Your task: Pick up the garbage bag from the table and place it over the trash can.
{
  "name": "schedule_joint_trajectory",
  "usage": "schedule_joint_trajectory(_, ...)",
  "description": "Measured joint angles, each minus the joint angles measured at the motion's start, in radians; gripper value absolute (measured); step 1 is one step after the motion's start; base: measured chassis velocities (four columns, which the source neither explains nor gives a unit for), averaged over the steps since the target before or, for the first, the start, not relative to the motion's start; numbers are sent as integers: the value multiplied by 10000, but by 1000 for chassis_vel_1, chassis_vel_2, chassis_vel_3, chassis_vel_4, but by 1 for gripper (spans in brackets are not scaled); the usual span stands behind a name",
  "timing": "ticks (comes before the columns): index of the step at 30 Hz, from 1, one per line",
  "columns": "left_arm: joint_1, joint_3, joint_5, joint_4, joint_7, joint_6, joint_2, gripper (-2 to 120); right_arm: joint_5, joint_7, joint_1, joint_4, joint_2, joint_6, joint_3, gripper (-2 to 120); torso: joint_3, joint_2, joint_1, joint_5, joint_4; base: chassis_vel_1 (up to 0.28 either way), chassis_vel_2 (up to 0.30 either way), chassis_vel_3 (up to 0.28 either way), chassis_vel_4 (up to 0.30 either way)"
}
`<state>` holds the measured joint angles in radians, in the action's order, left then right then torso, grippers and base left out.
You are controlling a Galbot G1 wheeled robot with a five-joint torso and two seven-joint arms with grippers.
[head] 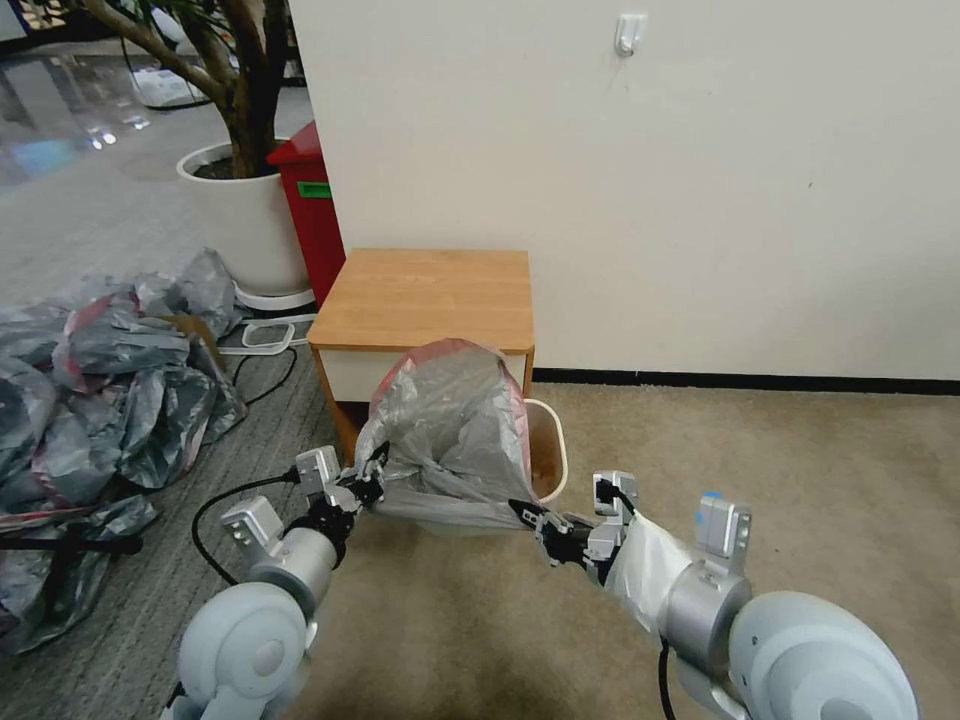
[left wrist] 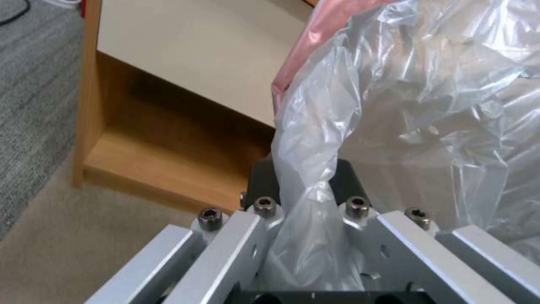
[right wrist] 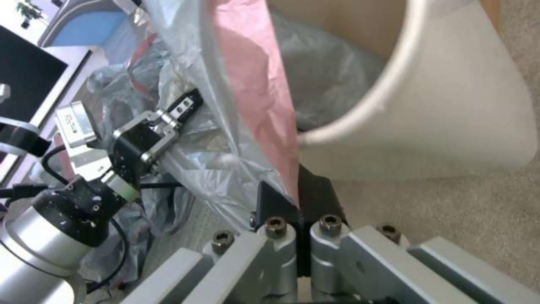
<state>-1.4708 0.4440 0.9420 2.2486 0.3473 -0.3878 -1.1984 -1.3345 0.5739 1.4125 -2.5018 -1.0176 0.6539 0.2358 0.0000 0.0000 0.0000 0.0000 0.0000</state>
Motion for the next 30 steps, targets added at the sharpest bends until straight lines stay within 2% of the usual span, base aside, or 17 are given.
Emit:
schedule_joint_trajectory(2,38,-10,12,-30,9,-4,-1,7,202,-180,0,1,-84,2,-33,0,0,0,0,1,1,0,0,0,0)
schedule_joint_trajectory(5,70,-18,60,-114,45,-11,-7,7,939,-697,144,3,-169,-18,-21,13,0,0,0,0,1,0,0,0,0)
schedule_joint_trajectory(6,70,-18,60,-114,45,-11,-7,7,939,-697,144,3,-169,-18,-21,13,0,0,0,0,1,0,0,0,0)
schedule_joint_trajectory(10,157,-8,320,-252,219,-23,-2,7,2373,-1498,466,6,-252,-415,56,30,0,0,0,0,0,0,0,0,0)
schedule_joint_trajectory(12,186,-6,409,-277,267,-30,2,7,2637,-1688,492,8,-288,-527,80,34,0,0,0,0,0,0,0,0,0)
schedule_joint_trajectory(13,219,-2,541,-305,347,-35,15,7,3107,-2002,507,8,-358,-710,122,41,0,0,0,0,0,0,0,0,0)
schedule_joint_trajectory(15,223,0,560,-308,361,-36,18,7,3200,-2065,508,9,-373,-755,130,42,0,0,0,0,0,0,0,0,0)
schedule_joint_trajectory(18,273,36,956,-329,568,-61,80,7,4088,-2691,398,13,-559,-1344,251,57,0,0,0,0,0,0,0,0,0)
schedule_joint_trajectory(20,264,40,1077,-312,602,-92,120,7,4253,-2921,133,15,-722,-1576,357,67,0,0,0,0,0,0,0,0,0)
schedule_joint_trajectory(21,264,40,1077,-312,602,-92,120,7,4253,-2921,133,15,-722,-1576,357,67,0,0,0,0,0,0,0,0,0)
schedule_joint_trajectory(24,195,34,1086,-235,610,-104,167,7,4193,-2994,-238,16,-916,-1710,366,80,0,0,0,0,0,0,0,0,0)
schedule_joint_trajectory(25,173,28,1086,-193,611,-104,182,7,4072,-2989,-378,16,-1012,-1707,325,86,1,0,0,0,2,0,0,0,0)
schedule_joint_trajectory(26,173,28,1086,-193,611,-104,182,7,4072,-2989,-378,16,-1012,-1707,325,86,1,0,0,0,2,0,0,0,0)
schedule_joint_trajectory(30,152,-36,1057,-47,610,-80,235,7,3924,-2947,-523,18,-1415,-1389,73,99,0,0,0,0,0,0,0,0,0)
